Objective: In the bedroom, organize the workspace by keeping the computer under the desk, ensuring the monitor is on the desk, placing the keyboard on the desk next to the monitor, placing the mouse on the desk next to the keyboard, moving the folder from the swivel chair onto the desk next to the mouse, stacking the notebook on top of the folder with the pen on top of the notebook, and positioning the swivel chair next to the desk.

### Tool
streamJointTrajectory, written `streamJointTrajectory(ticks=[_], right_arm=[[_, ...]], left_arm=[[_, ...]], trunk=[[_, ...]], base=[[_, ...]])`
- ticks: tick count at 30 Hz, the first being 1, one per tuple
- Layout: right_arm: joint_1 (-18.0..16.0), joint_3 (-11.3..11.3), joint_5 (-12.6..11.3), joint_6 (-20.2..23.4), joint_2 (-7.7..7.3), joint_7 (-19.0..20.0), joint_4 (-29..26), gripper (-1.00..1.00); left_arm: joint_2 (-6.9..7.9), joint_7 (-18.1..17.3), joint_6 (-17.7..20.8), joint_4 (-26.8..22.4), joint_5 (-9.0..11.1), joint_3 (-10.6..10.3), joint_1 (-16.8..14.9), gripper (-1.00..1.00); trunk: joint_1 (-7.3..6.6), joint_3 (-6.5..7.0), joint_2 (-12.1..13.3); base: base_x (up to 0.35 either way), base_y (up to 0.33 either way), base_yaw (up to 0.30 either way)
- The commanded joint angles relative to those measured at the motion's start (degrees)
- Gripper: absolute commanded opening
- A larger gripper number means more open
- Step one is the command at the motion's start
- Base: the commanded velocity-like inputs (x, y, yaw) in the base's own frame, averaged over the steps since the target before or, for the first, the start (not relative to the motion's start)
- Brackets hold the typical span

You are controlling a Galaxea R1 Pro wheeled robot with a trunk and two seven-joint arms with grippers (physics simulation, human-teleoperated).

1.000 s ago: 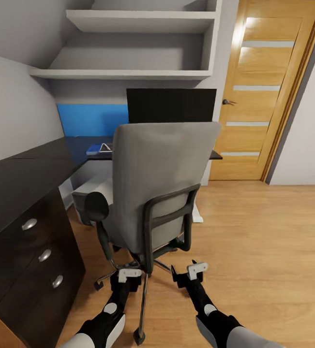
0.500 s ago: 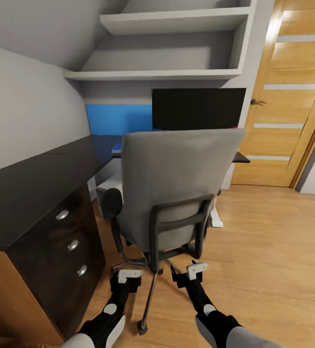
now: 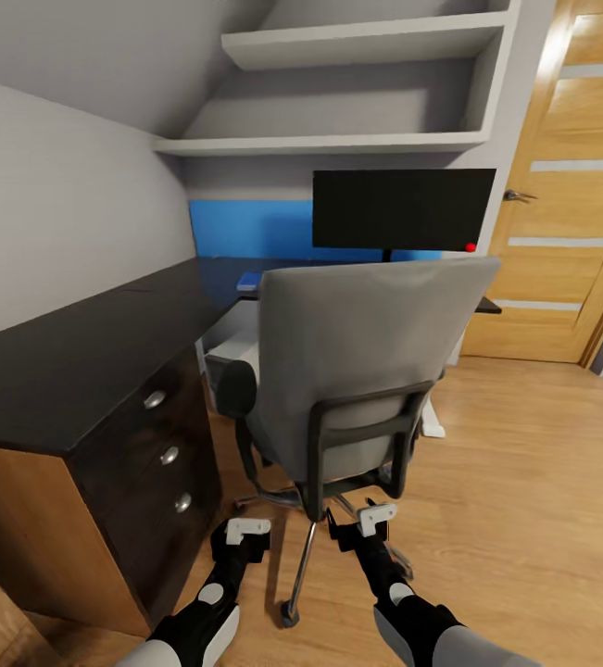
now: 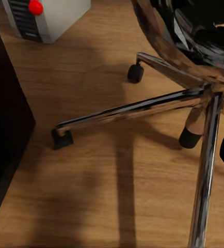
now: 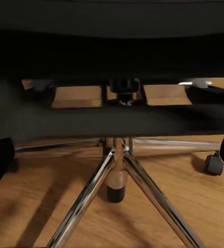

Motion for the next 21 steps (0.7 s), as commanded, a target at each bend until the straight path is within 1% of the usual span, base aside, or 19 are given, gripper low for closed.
streamJointTrajectory(ticks=[1, 5, 7, 11, 13, 15, 18, 21], right_arm=[[0.0, 0.5, -0.2, -0.2, -0.02, -0.5, 0.0, 1.0], [0.0, 0.5, -0.2, -0.2, -0.06, -0.5, 0.0, 1.0], [0.0, 0.5, -0.2, -0.2, -0.04, -0.5, 0.0, 1.0], [0.0, 0.5, -0.2, -0.2, -0.06, -0.5, 0.0, 1.0], [0.0, 0.5, -0.3, -0.2, -0.04, -0.5, 0.0, 1.0], [0.0, 0.5, -0.3, -0.2, -0.01, -0.5, 0.0, 1.0], [0.0, 0.5, -0.3, -0.2, 0.03, -0.5, 0.0, 1.0], [0.0, 0.5, -0.3, -0.2, 0.09, -0.8, 0.0, 1.0]], left_arm=[[0.0, 0.5, -0.2, 0.1, -0.1, -0.3, -0.1, 1.0], [0.0, 0.5, -0.2, 1.1, -0.2, -0.5, -0.1, 1.0], [0.0, 0.5, -0.2, 1.8, -0.7, -1.4, -0.1, 1.0], [0.0, 0.2, -0.2, 2.5, -1.2, -4.4, -0.1, 1.0], [0.0, -0.9, -0.2, 3.4, -1.3, -5.9, -0.1, 1.0], [0.0, -2.9, -0.2, 4.0, -1.3, -6.9, -0.1, 1.0], [0.0, -5.7, -0.2, 4.3, -1.3, -7.4, -0.1, 1.0], [0.0, -6.9, -0.2, 4.3, -1.3, -7.6, -0.1, 1.0]], trunk=[[-0.01, -0.05, 0.0], [-0.01, -0.05, 0.0], [-0.01, -0.05, 0.0], [-0.01, -0.05, 0.0], [-0.01, -0.05, 0.0], [-0.01, -0.05, 0.0], [-0.01, -0.05, 0.0], [-0.01, -0.05, 0.0]], base=[[-0.001, 0.001, 0.246], [-0.17, 0.0, 0.138], [-0.29, 0.0, 0.036], [-0.209, -0.027, 0.012], [-0.058, -0.011, 0.003], [-0.024, -0.004, 0.016], [-0.01, -0.002, 0.12], [-0.004, -0.001, 0.212]])
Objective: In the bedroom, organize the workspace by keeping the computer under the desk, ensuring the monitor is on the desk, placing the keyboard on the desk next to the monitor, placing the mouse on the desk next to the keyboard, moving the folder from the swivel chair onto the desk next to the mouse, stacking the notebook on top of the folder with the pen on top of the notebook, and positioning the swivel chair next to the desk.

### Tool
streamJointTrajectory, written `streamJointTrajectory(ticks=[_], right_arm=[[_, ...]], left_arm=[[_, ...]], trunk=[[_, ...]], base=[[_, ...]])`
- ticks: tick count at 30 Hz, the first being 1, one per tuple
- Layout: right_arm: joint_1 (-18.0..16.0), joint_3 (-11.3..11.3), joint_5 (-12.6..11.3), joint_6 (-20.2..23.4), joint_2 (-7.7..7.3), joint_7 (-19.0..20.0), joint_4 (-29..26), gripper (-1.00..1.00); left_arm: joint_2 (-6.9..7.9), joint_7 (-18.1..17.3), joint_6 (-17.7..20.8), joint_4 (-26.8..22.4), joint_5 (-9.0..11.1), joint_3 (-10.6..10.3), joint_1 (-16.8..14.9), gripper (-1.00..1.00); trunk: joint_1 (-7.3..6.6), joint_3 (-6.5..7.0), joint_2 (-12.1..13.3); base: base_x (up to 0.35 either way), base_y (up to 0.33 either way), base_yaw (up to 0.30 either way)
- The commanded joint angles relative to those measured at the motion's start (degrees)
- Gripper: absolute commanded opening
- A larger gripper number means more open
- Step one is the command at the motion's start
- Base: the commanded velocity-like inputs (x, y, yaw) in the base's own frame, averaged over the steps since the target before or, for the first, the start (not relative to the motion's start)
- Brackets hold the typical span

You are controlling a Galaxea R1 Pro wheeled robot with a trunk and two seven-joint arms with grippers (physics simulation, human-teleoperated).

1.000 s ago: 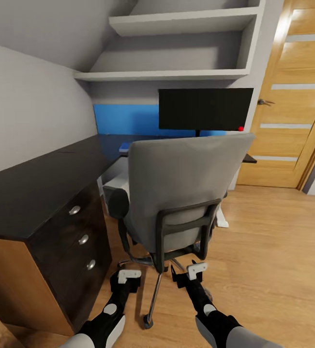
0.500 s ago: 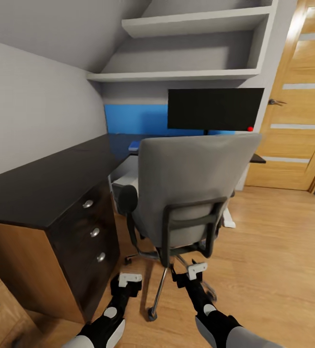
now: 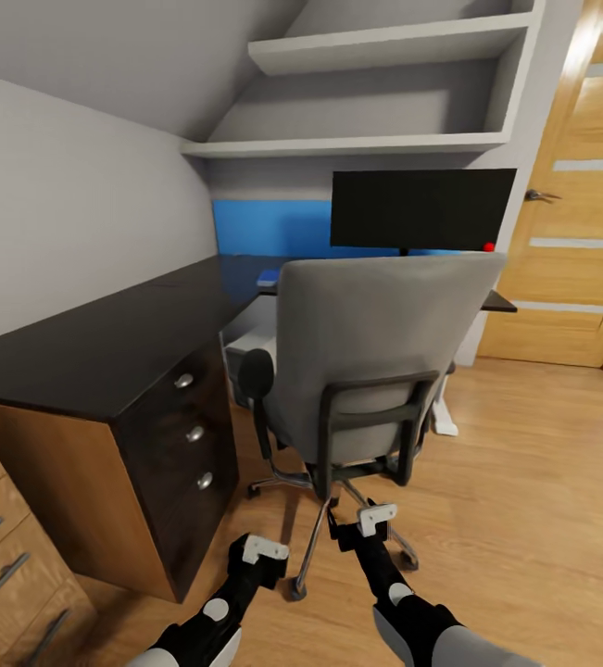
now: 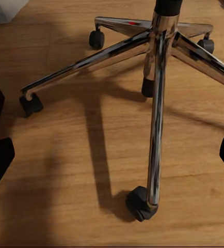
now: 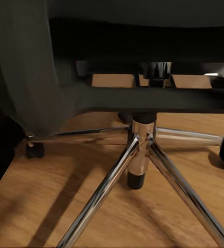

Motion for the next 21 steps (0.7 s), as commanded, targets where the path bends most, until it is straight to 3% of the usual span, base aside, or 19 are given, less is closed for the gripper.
streamJointTrajectory(ticks=[1, 4, 21], right_arm=[[0.0, 0.5, -0.1, -0.1, 0.02, -0.8, 0.0, 1.0], [0.0, 0.5, 0.1, -0.1, 0.24, -2.7, 0.0, 1.0], [0.0, 0.5, 0.2, -0.1, 0.31, -3.0, 0.0, 1.0]], left_arm=[[-0.01, 0.0, -0.2, 0.1, -0.2, -0.1, -0.1, 1.0], [-0.01, -0.6, -0.2, 0.1, -0.2, -0.1, -0.1, 1.0], [-0.01, -0.7, -0.3, 0.1, -0.2, -0.1, -0.1, 1.0]], trunk=[[-0.01, -0.05, 0.0], [-0.01, -0.05, 0.0], [-0.01, -0.05, 0.0]], base=[[-0.002, 0.0, 0.24], [-0.001, 0.0, 0.26], [0.0, 0.0, 0.216]])
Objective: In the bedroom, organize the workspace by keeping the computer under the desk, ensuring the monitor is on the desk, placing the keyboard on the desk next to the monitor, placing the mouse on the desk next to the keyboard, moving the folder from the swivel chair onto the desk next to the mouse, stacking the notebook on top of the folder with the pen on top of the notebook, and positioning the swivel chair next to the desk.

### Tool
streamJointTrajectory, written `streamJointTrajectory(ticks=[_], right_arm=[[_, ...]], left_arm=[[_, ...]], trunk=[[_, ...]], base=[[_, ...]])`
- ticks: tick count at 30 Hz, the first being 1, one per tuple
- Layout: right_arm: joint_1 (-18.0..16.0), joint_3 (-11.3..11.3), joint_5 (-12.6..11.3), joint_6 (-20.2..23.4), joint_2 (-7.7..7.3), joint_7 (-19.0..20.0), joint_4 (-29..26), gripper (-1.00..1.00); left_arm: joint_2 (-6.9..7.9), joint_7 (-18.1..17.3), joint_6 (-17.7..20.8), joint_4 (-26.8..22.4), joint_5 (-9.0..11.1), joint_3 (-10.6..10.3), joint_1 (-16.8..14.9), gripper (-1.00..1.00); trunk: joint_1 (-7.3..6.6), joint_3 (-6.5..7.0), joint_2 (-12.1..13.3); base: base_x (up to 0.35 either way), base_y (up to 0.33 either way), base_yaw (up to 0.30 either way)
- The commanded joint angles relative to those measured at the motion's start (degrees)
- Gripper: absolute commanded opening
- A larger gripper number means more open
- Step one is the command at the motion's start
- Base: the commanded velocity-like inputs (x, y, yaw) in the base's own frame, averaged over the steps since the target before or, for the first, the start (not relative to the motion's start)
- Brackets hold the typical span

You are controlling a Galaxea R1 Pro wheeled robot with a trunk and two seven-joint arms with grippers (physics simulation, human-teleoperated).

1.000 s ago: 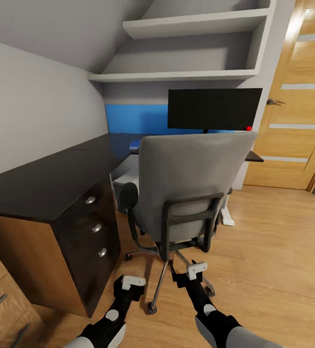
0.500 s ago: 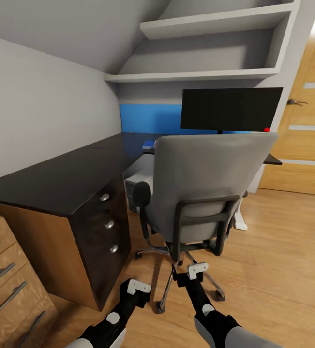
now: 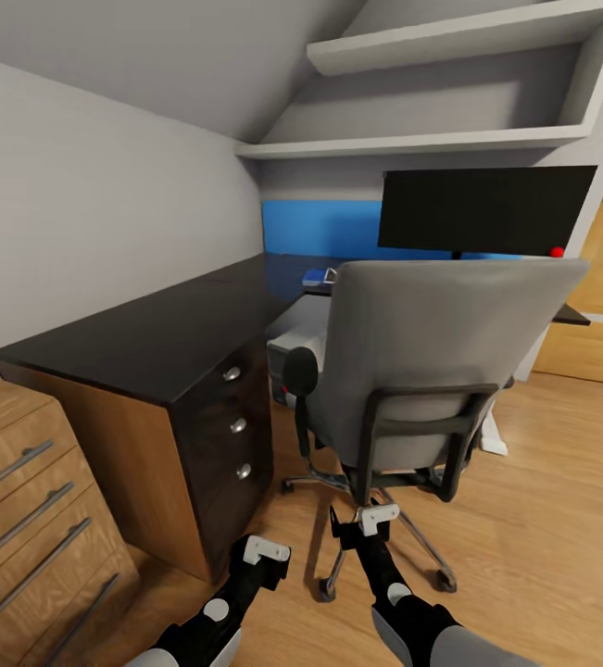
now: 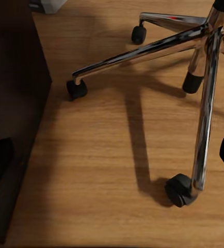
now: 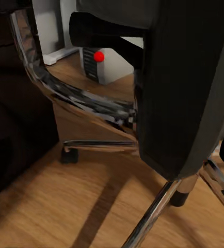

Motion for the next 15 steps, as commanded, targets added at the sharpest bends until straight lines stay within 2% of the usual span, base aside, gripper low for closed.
streamJointTrajectory(ticks=[1, 11, 15], right_arm=[[0.0, 1.0, 0.0, -0.1, 0.01, -0.2, 0.0, 1.0], [0.0, 0.9, -0.1, -0.1, 0.03, -0.2, 0.0, 1.0], [0.0, 0.9, -0.1, -0.1, 0.03, -0.2, 0.0, 1.0]], left_arm=[[-0.02, 0.1, -0.2, 0.1, -0.2, 0.0, 0.0, 1.0], [-0.02, 0.1, -0.1, 0.1, -0.2, -0.3, 0.0, 1.0], [-0.02, 0.1, -0.1, 0.1, -0.2, -0.3, 0.0, 1.0]], trunk=[[-0.01, -0.05, 0.0], [-0.01, -0.05, 0.0], [-0.01, -0.05, 0.0]], base=[[0.0, 0.0, 0.17], [0.0, -0.018, 0.165], [0.0, -0.015, 0.078]])
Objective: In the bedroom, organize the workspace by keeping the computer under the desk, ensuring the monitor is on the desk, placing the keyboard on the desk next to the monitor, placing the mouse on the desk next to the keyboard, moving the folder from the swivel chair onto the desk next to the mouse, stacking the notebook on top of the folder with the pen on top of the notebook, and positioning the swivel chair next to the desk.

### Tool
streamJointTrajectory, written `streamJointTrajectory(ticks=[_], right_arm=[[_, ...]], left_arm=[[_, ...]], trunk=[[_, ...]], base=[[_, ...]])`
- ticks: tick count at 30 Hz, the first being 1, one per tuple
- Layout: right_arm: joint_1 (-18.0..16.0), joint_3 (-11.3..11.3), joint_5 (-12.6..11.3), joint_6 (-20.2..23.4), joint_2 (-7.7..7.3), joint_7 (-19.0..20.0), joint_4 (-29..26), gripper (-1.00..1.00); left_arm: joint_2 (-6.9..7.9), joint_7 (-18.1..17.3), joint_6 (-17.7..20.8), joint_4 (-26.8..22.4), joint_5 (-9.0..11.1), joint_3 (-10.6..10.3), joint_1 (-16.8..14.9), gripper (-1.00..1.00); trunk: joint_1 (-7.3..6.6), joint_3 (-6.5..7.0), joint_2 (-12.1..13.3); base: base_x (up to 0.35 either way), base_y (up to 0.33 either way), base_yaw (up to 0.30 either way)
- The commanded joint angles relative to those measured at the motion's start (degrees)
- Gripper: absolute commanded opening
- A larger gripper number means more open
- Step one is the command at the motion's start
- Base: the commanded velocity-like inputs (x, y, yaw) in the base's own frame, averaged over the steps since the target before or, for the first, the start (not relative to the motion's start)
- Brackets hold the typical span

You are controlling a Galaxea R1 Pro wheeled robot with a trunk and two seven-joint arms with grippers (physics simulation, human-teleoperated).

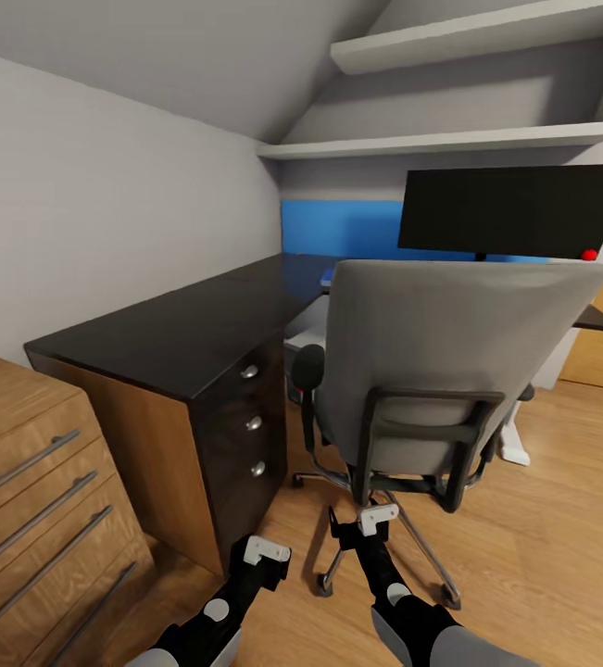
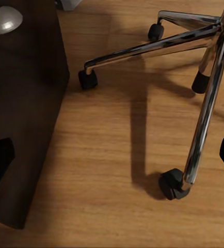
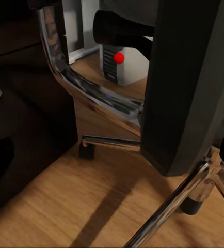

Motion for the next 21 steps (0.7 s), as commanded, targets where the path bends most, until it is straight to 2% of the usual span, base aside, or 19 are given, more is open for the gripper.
streamJointTrajectory(ticks=[1, 7, 21], right_arm=[[-0.1, 0.6, -0.3, -0.2, -0.01, -0.3, 0.0, 1.0], [-0.1, 0.6, -0.3, -0.2, -0.01, -0.3, 0.0, 1.0], [-0.1, 0.6, -0.3, -0.2, -0.01, -0.3, 0.1, 1.0]], left_arm=[[-0.01, 0.1, -0.2, 0.1, -0.2, 0.0, 0.0, 1.0], [-0.01, 0.1, -0.2, 0.1, -0.2, 0.0, 0.0, 1.0], [-0.01, 0.1, -0.2, 0.1, -0.2, 0.0, 0.0, 1.0]], trunk=[[-0.01, -0.05, 0.0], [-0.01, -0.05, 0.0], [-0.01, -0.05, 0.0]], base=[[0.0, -0.005, 0.028], [0.0, -0.001, 0.091], [0.0, 0.0, 0.247]])
